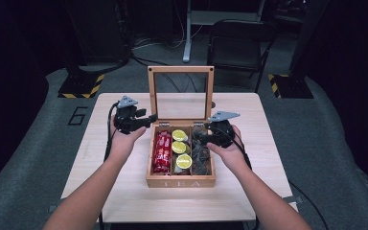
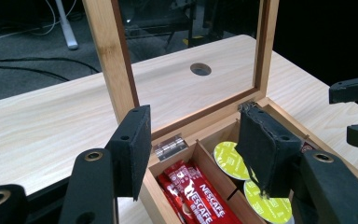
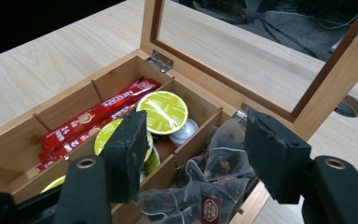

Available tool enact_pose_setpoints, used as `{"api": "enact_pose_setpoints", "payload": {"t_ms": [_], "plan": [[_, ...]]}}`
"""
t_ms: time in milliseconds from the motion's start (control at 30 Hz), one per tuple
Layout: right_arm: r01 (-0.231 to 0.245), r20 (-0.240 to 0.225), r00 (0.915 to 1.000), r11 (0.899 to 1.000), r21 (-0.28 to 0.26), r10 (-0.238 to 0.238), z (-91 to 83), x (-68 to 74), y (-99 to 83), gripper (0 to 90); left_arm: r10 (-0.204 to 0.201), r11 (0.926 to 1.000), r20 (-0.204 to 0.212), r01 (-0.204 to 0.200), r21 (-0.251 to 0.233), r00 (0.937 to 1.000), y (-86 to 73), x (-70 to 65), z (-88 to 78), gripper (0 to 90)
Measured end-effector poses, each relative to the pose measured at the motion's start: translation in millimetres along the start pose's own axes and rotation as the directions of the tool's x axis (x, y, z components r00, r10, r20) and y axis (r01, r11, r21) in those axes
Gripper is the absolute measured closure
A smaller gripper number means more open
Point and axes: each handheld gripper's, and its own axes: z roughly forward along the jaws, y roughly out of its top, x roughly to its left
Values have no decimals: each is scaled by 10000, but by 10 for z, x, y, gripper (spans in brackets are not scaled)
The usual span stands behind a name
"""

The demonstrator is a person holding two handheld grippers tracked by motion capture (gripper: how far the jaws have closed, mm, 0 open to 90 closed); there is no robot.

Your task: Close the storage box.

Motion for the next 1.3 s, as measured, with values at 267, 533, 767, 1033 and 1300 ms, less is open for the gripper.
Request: {"api": "enact_pose_setpoints", "payload": {"t_ms": [267, 533, 767, 1033, 1300], "plan": [[223, -140, 9997, 9997, 81, -222, 12, 105, -53, 373, -109, 9999, -4, 109, -79, 9999, -4, 39, -49, 436], [455, -308, 9985, 9990, 14, -454, 27, 247, -134, 373, -85, 9999, -4, 85, -90, 10000, -14, 63, -86, 417], [416, -595, 9974, 9991, 115, -409, 46, 372, -230, 374, -101, 9999, 7, 101, -48, 9999, -26, 63, -107, 417], [546, -818, 9953, 9983, 206, -528, 94, 471, -309, 387, -95, 9999, 91, 95, -62, 9999, -24, 46, -105, 417], [640, -1152, 9916, 9971, 409, -589, 147, 552, -369, 369, -73, 10000, 34, 73, -39, 10000, -25, 49, -101, 417]]}}
